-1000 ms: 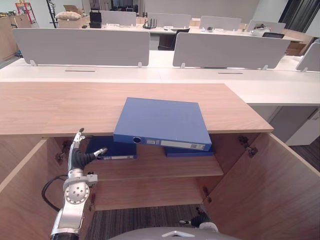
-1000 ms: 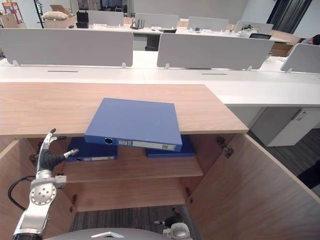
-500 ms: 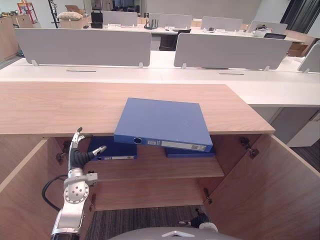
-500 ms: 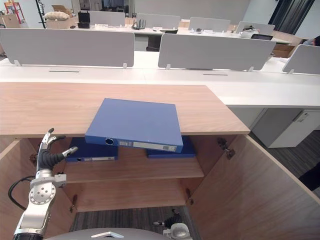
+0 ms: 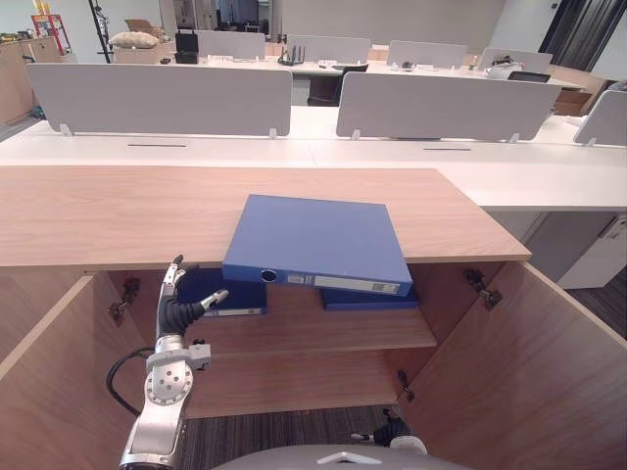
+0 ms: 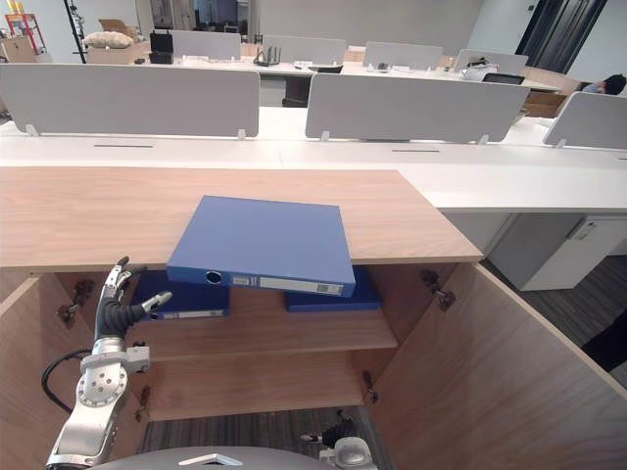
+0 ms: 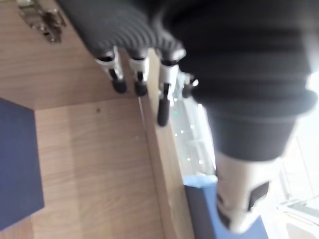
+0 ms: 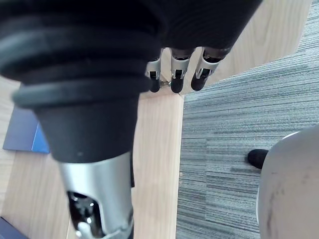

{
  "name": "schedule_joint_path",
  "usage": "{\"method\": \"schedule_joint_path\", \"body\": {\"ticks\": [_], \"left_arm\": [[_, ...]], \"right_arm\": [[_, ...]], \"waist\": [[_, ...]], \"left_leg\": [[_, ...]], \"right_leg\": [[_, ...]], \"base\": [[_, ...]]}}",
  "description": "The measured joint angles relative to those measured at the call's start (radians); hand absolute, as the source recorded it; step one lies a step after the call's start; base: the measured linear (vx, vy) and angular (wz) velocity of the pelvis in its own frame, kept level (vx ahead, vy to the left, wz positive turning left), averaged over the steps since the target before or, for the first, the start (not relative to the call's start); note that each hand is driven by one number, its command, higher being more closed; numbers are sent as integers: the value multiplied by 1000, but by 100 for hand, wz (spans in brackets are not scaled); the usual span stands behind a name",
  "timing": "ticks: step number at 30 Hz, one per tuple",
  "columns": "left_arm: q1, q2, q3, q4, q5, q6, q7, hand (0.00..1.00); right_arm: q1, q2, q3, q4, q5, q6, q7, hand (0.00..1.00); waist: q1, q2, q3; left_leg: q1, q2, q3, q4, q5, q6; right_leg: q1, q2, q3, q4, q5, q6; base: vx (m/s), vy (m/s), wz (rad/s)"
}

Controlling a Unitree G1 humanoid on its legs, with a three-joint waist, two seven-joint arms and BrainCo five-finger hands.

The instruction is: Walk over to the cabinet, pick up the folder, carry it to the office cabinet, place the folder inside the office cabinet, then close the office cabinet door

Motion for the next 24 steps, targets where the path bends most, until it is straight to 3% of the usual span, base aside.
{"method": "schedule_joint_path", "body": {"ticks": [13,24], "left_arm": [[19,-11,1,-13,-1,0,-1,0],[42,-30,-17,-42,-87,0,-14,0]], "right_arm": [[0,0,0,0,-1,1,0,0],[2,0,1,0,-1,1,1,0]], "waist": [[0,2,1],[3,1,2]], "left_leg": [[14,0,-2,0,-2,1],[32,0,-7,0,-7,3]], "right_leg": [[16,0,-1,6,-8,7],[28,-2,-3,30,-28,11]], "base": [[0,0,0],[2,2,1]]}}
